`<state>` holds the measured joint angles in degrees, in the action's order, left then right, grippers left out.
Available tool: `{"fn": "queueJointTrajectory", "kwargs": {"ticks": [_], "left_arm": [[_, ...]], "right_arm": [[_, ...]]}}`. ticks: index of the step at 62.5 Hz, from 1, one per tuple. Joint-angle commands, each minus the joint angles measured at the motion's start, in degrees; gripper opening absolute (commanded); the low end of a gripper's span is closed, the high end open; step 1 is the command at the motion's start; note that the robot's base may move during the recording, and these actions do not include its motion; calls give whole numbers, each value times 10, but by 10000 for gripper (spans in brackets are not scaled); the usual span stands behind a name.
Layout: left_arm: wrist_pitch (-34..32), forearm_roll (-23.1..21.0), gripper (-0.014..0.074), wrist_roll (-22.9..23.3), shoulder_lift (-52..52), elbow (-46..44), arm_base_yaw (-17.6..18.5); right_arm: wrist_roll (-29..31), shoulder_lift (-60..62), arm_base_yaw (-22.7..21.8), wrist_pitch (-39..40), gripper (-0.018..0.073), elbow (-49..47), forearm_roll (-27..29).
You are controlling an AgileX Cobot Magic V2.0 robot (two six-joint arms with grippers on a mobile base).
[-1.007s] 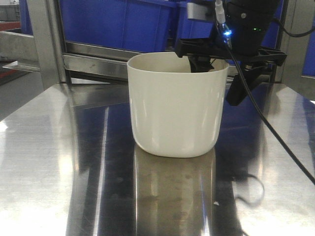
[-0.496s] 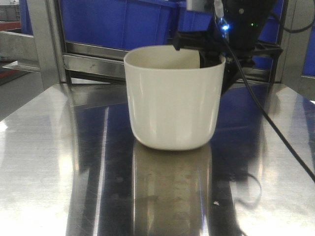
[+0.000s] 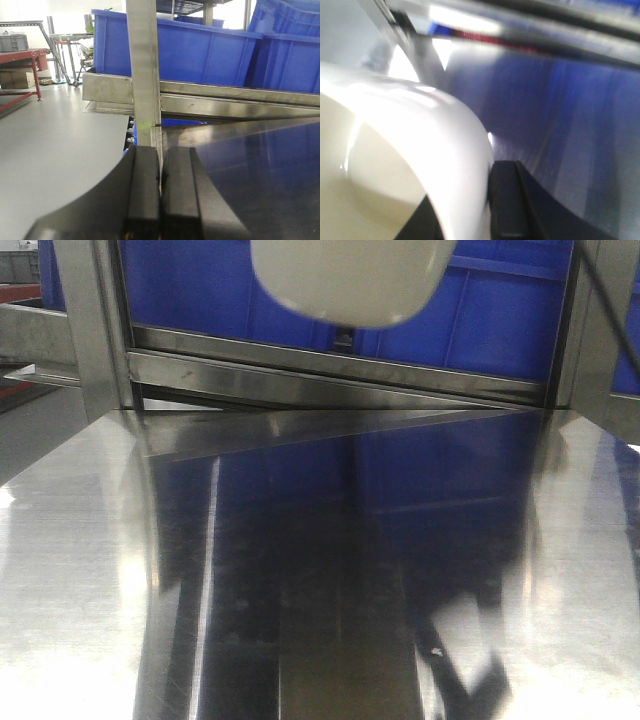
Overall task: Move white bin to right shelf second layer
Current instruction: 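Lift the white bin off the shelf with the right gripper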
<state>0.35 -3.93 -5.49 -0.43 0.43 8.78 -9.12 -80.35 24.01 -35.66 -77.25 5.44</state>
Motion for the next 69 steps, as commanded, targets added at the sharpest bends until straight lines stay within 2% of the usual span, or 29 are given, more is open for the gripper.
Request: {"fn": "queueJointTrajectory", "kwargs": {"ticks": [1,12,31,38,51,69], "left_arm": [[-50,-3,85,4,-8,19,2],[-50,-3,85,4,-8,19,2],[-50,-3,85,4,-8,19,2],[-50,-3,85,4,-8,19,2],[-50,-3,85,4,-8,19,2],[-50,-3,85,4,-8,19,2]], "right_arm": [[0,61,-3,68,56,15,-16],[0,138,-26,111,56,105,-25],[0,302,-126,153,56,277,-25],[0,363,-148,153,56,332,-25],[0,464,-174,153,56,410,-25],[0,508,-174,158,56,425,-25]]}}
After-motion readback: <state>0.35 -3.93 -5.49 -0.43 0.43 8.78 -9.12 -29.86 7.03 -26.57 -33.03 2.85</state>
